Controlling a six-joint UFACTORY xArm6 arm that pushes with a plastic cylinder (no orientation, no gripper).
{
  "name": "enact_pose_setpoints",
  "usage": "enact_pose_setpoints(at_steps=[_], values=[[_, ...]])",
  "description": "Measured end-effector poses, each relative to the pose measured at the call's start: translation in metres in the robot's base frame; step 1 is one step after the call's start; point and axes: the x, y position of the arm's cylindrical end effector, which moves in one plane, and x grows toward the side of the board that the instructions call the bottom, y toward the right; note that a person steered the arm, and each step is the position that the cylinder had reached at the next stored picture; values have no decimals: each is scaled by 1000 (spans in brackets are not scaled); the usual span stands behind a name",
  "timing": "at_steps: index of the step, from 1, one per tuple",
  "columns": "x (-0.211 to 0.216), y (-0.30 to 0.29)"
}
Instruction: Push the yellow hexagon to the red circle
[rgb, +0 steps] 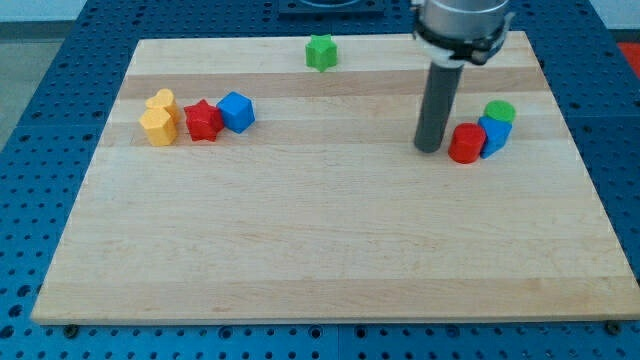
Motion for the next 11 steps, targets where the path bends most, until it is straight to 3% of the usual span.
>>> enact_pose_setpoints(at_steps=[6,8,10,11], values=[[25,-335],[-4,-373],[-47,-366],[-49,-350]])
